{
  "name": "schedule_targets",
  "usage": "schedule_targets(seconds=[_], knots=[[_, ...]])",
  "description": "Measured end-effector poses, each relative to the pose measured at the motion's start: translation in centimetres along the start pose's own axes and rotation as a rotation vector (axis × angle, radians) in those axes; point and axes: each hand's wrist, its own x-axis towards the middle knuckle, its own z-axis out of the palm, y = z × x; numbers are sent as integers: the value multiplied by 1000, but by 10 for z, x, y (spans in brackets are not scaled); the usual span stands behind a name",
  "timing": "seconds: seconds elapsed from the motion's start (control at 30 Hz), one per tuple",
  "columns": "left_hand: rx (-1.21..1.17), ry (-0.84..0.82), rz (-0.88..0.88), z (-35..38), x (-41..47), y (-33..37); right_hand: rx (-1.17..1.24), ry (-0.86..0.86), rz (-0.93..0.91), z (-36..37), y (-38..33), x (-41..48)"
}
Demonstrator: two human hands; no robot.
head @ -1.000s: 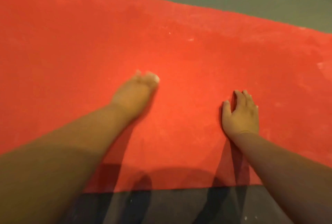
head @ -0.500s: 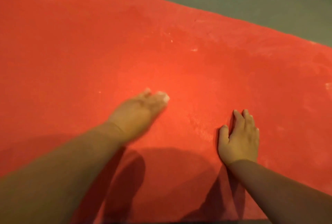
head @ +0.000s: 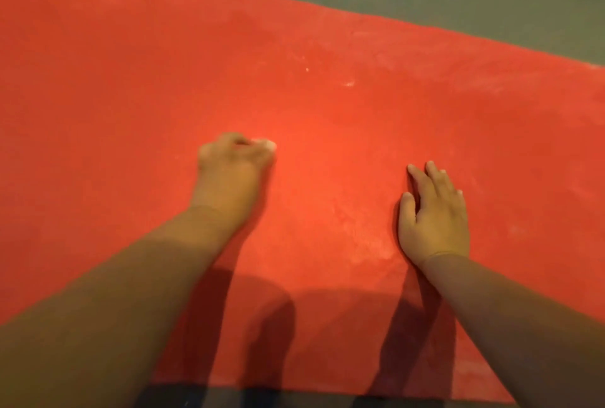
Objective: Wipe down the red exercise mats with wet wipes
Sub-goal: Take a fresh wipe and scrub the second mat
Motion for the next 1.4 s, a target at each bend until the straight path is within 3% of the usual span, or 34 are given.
schedule_targets(seconds=[0.07,0.1,0.23,0.33,0.37,0.5,0.53,0.6,0.7,0.8,0.87,0.97,1.03,1.1,1.2,1.27,1.3,1.4], knots=[[-6,-26,-252,6,9,0,-14,-7,-9,-1,-1,1],[-1,-53,-230,12,6,12,-17,-13,-12,-1,-1,1],[-176,-215,271,21,-29,76,-20,-1,-11,-1,-3,1],[-89,-233,496,14,-8,48,-9,-3,-8,-1,-1,2],[7,-203,432,12,4,30,-9,-1,-12,-1,-1,1],[145,33,-255,2,26,-22,-12,-4,-16,-2,-2,3],[153,42,-302,5,21,-9,-14,-10,-13,-2,-2,3],[105,-31,-182,13,3,40,-21,-22,-11,-3,-2,2],[-162,-205,191,19,-29,104,-26,-26,-21,-4,-3,4],[-223,-241,433,11,-24,89,-24,-23,-21,-3,-2,3],[-86,-142,324,3,-7,51,-22,-19,-30,-2,-2,4],[8,36,-186,-12,5,-10,-21,-23,-30,-2,-2,5],[-19,46,-319,-13,-2,-3,-28,-31,-26,-3,-2,4],[-70,2,-208,-8,-16,40,-28,-30,-23,-3,-3,4],[-186,-165,236,2,-40,95,-25,-35,-24,-4,-4,5],[-158,-293,474,2,-37,94,-27,-39,-28,-5,-4,5],[-146,-345,518,2,-28,84,-24,-39,-30,-5,-5,5],[-28,-351,312,-4,18,36,-27,-43,-28,-6,-5,4]])
